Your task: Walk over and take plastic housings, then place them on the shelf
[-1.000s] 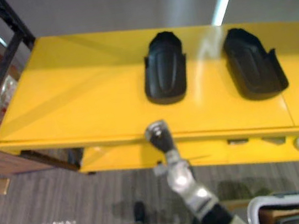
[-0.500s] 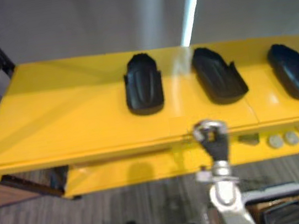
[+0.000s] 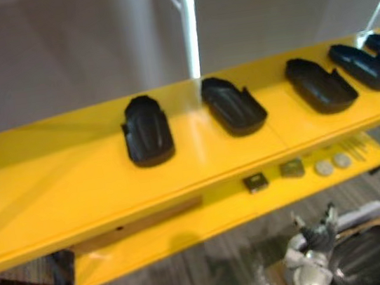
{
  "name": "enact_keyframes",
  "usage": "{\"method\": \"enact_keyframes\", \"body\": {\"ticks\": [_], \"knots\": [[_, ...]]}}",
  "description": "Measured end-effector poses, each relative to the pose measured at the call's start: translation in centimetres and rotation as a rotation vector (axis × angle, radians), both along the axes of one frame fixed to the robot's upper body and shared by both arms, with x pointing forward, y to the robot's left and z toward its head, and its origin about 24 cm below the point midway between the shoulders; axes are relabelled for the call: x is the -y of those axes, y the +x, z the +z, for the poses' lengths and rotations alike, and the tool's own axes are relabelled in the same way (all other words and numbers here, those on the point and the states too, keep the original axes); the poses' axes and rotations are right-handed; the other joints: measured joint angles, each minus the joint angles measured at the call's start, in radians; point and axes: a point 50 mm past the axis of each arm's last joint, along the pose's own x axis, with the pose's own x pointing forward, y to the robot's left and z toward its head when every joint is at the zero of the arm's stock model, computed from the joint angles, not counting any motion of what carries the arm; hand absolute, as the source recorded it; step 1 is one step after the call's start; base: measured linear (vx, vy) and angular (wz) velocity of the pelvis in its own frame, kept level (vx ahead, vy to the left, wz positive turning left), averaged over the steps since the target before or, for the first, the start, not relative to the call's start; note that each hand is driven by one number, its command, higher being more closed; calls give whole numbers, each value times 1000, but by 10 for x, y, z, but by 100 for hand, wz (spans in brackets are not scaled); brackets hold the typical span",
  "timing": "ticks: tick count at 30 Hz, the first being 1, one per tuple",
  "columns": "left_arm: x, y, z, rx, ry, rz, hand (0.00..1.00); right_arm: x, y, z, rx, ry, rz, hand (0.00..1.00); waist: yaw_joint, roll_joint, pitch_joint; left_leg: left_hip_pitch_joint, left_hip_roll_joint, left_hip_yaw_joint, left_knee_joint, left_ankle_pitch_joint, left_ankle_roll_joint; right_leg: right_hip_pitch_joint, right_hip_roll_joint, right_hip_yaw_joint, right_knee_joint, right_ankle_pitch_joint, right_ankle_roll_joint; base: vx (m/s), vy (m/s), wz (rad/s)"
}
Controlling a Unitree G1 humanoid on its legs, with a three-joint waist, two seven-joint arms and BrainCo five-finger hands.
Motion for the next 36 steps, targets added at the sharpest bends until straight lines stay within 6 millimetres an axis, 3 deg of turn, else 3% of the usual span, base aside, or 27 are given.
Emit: {"method": "enact_keyframes", "body": {"ticks": [2,7,10,15,18,20,23,24,25,26,28,30,32,35,36], "knots": [[1,9,1,-4,3,-64,0,-3,-14,-17,-92,37,36,0,-8,3,-1,-2,-2,-1,0,0,0,-1,0,0,-6,2,-2,0,0,0],[13,25,2,-7,-11,-153,0,-20,-16,-33,-171,82,206,0,-10,6,-9,-16,-10,-11,0,-2,3,-1,-5,-7,-15,5,1,13,8,5],[36,35,2,-1,-73,-241,0,-32,-13,-47,-238,121,257,0,-1,1,-15,-22,-18,-31,0,-2,4,3,-12,-25,-17,10,9,66,18,14],[40,38,1,-26,-75,-293,0,-32,-1,-47,-223,124,237,0,4,1,-15,-31,-17,-33,0,-2,4,0,-10,-30,-22,9,8,36,4,7],[35,38,1,-25,-70,-270,0,-34,3,-46,-216,109,268,0,10,1,-15,-9,-8,-1,7,-12,-5,-11,3,20,-21,12,3,12,4,-41],[28,35,1,-34,-61,-228,0,-40,11,-42,-199,76,341,0,12,-8,-7,-21,5,-16,83,-55,-1,-29,14,80,-16,22,-3,-10,-3,-94],[17,39,4,11,-64,-124,0,-39,27,-33,-165,-6,453,0,37,-4,23,-134,38,-213,381,-243,77,-71,55,222,-8,54,-2,-77,23,-139],[18,40,5,31,-63,-107,0,-35,36,-27,-134,-40,493,0,56,26,39,-143,42,-313,449,-325,75,-84,84,290,-16,62,-2,-158,156,-177],[17,40,6,37,-55,-100,0,-31,40,-23,-120,-60,504,0,66,41,45,-140,46,-341,462,-364,62,-94,102,320,-17,68,-7,-253,228,-187],[11,36,6,36,-32,-93,0,-28,46,-19,-99,-81,517,0,67,44,49,-142,46,-328,481,-399,28,-119,112,333,-24,77,-20,-243,209,-136],[2,33,5,22,-2,-90,0,-30,45,-17,-81,-84,532,0,56,18,59,-143,30,-278,485,-404,37,-137,87,325,-29,97,-53,-164,185,-86],[-8,32,7,27,25,-99,0,-35,41,-19,-91,-78,554,0,58,-13,67,-155,22,-248,506,-413,35,-161,71,319,-29,123,-42,-54,132,-43],[-5,34,8,47,17,-99,0,-33,40,-19,-93,-81,552,0,60,-4,71,-156,21,-244,519,-421,34,-160,66,300,-29,143,-14,28,84,-8],[3,44,10,93,-8,-113,0,-32,43,-17,-76,-87,551,0,60,18,80,-153,20,-253,515,-421,34,-160,65,269,-29,152,-1,89,34,0],[11,52,12,124,-30,-110,0,-30,46,-15,-70,-96,556,0,61,43,95,-142,19,-255,513,-421,34,-159,65,269,-30,157,6,84,30,-9]]}}
